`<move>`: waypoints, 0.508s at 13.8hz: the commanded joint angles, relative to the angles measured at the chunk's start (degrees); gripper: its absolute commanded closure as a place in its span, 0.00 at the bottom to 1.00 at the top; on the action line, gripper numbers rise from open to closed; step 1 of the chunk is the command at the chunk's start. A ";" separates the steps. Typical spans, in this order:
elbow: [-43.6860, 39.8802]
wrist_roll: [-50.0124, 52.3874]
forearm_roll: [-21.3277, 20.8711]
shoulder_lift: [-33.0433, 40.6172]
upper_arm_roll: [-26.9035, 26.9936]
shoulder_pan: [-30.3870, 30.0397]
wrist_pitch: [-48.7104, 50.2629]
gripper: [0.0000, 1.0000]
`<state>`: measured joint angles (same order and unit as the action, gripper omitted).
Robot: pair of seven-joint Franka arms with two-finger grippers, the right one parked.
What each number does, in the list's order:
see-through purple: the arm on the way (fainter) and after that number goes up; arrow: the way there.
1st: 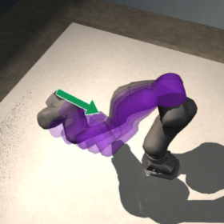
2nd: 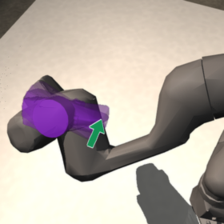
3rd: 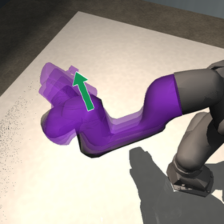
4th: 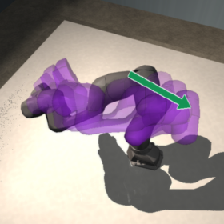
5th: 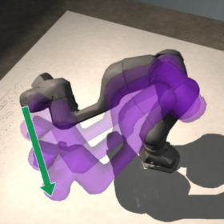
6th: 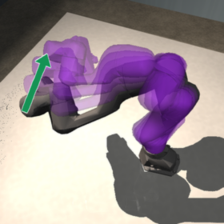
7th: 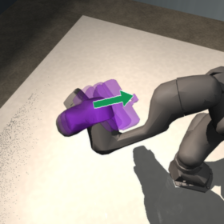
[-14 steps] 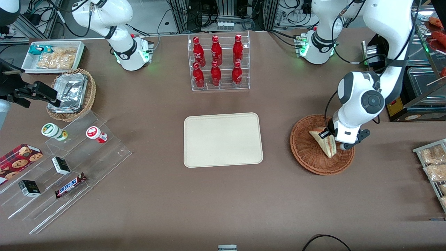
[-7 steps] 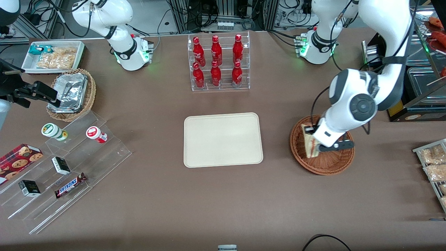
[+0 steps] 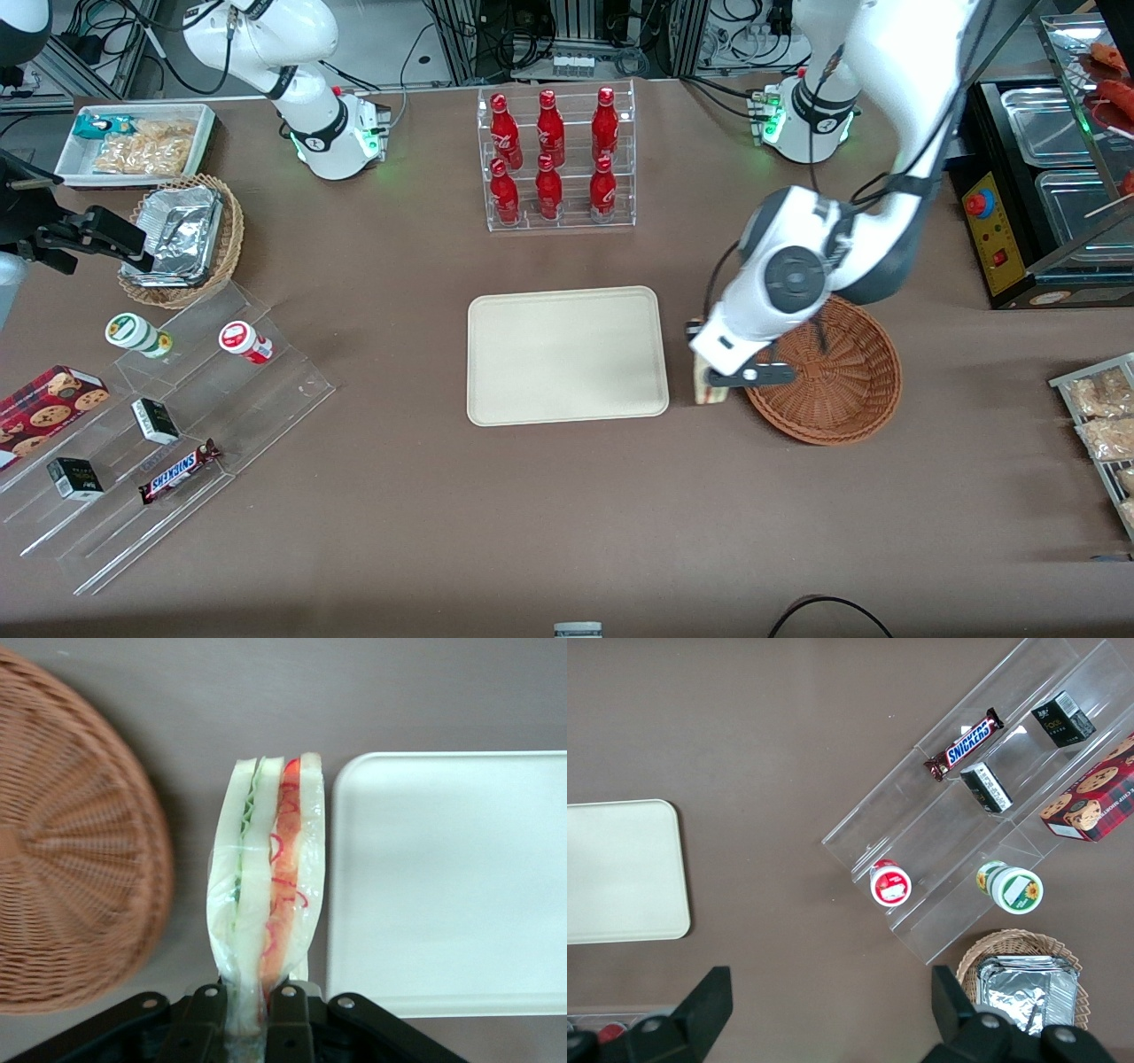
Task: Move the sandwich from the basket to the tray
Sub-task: 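Lift the sandwich and carry it with the left gripper over the cream tray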
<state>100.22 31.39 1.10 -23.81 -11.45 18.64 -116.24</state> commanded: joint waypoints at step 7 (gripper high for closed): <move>-18.72 17.46 -3.48 -14.58 0.46 12.55 0.58 1.00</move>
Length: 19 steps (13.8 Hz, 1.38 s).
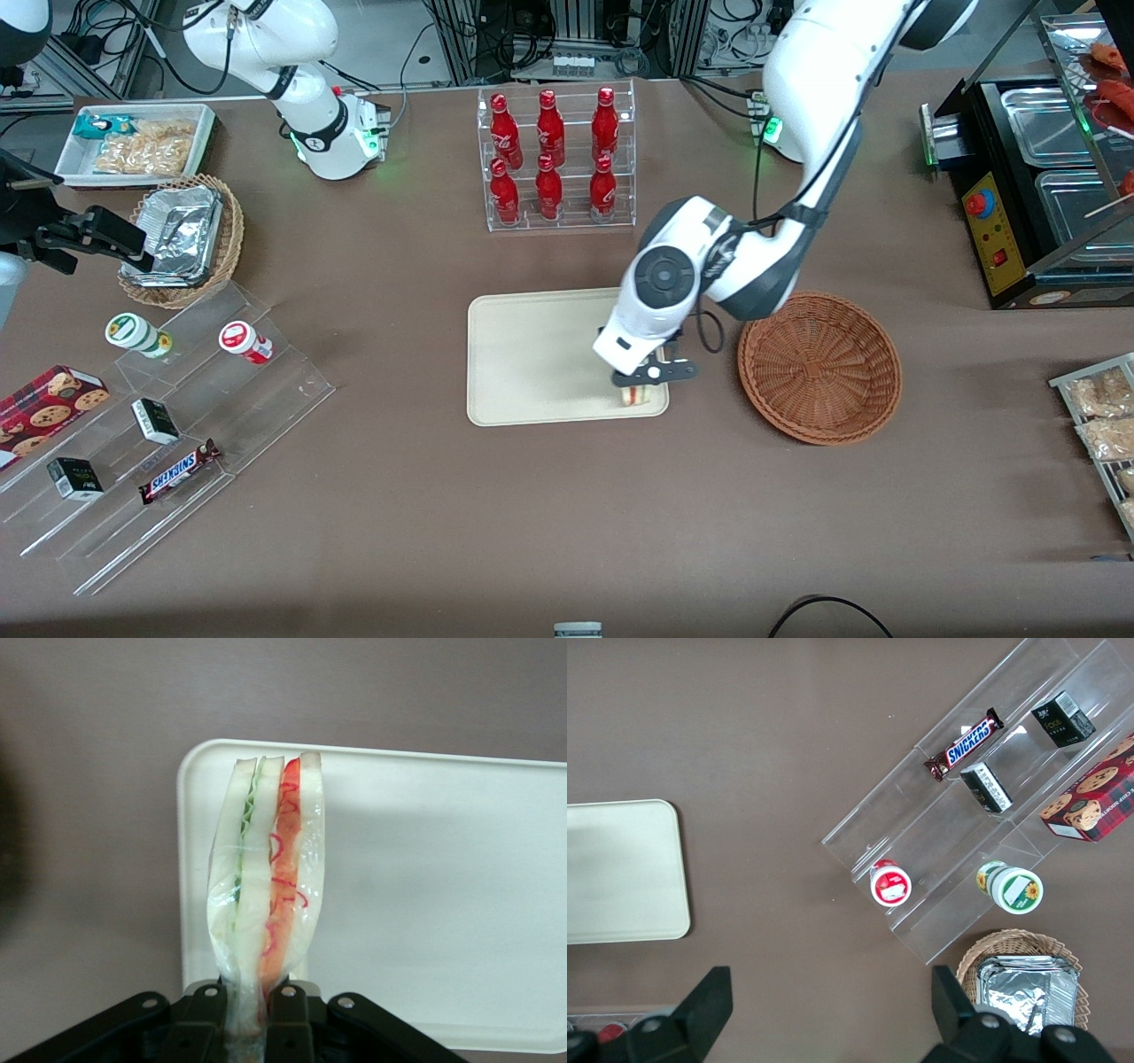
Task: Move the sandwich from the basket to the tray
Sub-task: 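Lift the sandwich and carry it with the left gripper over the cream tray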
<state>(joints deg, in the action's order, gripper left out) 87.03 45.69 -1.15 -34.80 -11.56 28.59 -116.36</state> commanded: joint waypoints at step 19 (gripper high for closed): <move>-6.96 15.11 -6.24 -10.55 0.57 10.44 -9.41 0.46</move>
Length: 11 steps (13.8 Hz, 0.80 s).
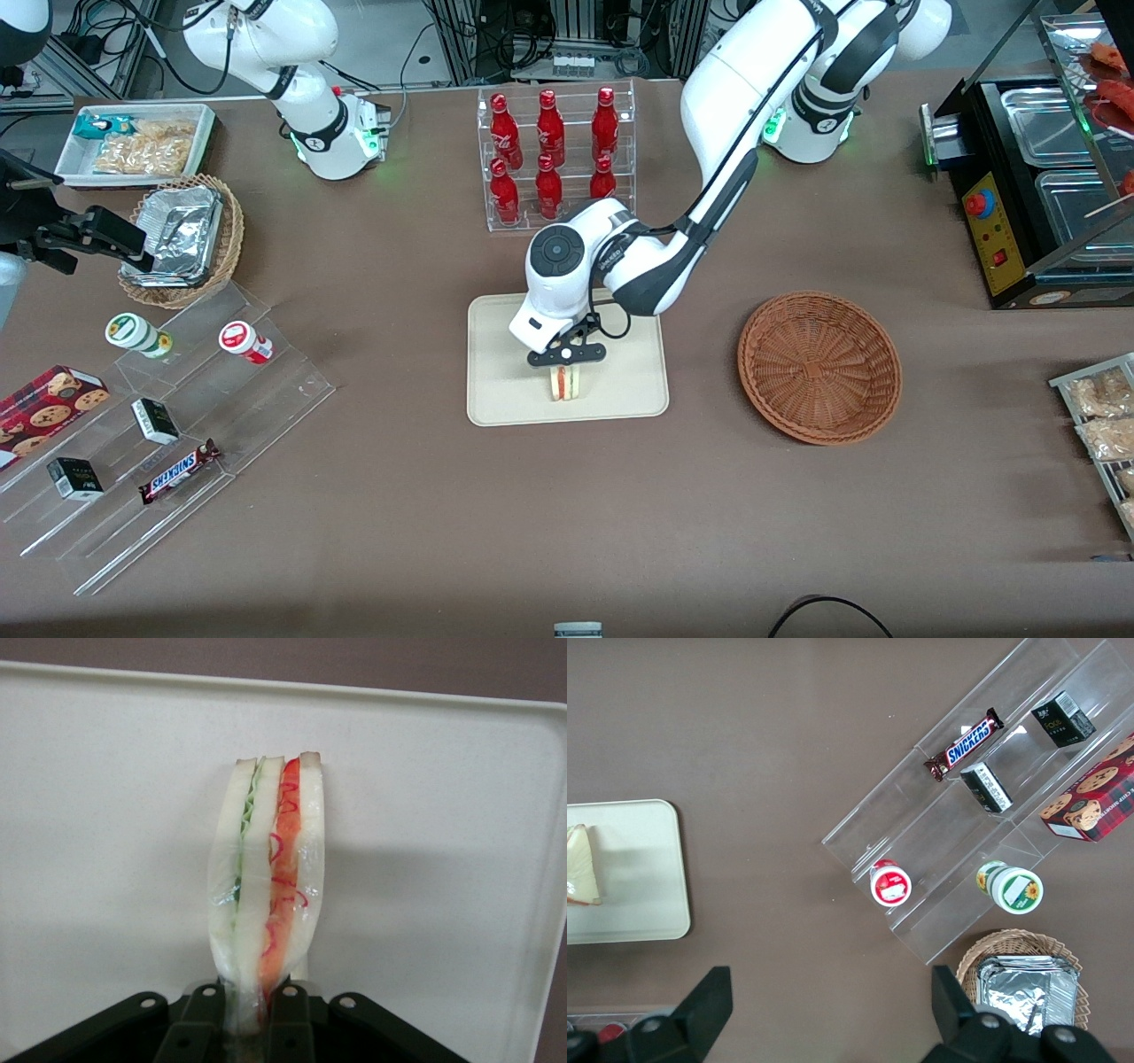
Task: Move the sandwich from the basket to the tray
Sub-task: 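Lift the sandwich and carry it with the left gripper over the cream tray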
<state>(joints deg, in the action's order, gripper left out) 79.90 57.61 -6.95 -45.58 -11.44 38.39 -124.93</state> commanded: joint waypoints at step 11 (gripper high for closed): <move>0.17 -1.59 -0.53 11.21 0.63 -5.59 14.78 0.00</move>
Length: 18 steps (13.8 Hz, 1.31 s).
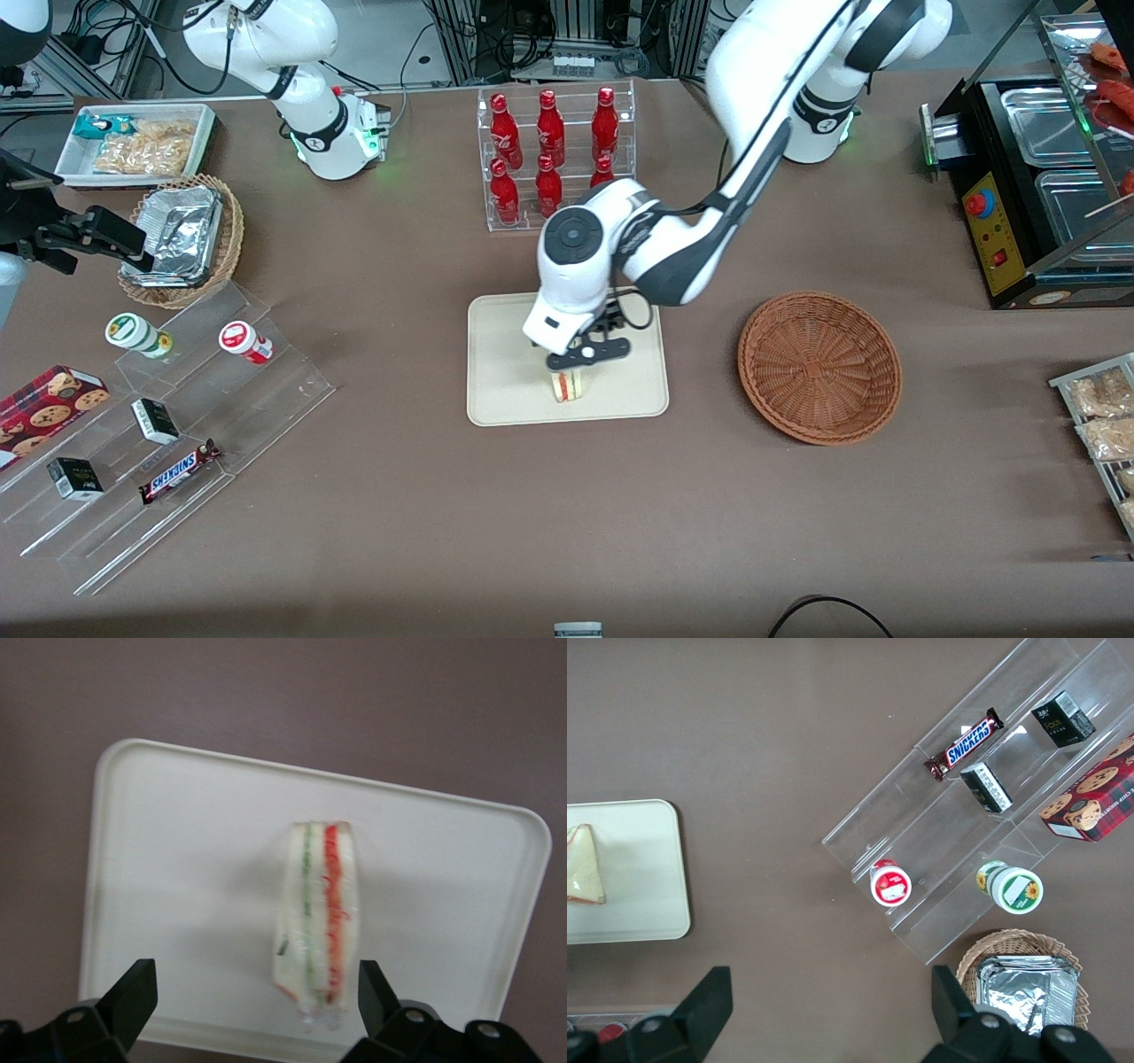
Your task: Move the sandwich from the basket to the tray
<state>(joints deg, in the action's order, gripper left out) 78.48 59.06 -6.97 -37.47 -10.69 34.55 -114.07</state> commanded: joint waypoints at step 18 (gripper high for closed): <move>18.99 -37.50 5.91 29.46 -1.87 -33.92 20.09 0.00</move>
<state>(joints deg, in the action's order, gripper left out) 95.28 26.52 -2.52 -11.90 -10.69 4.50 -96.17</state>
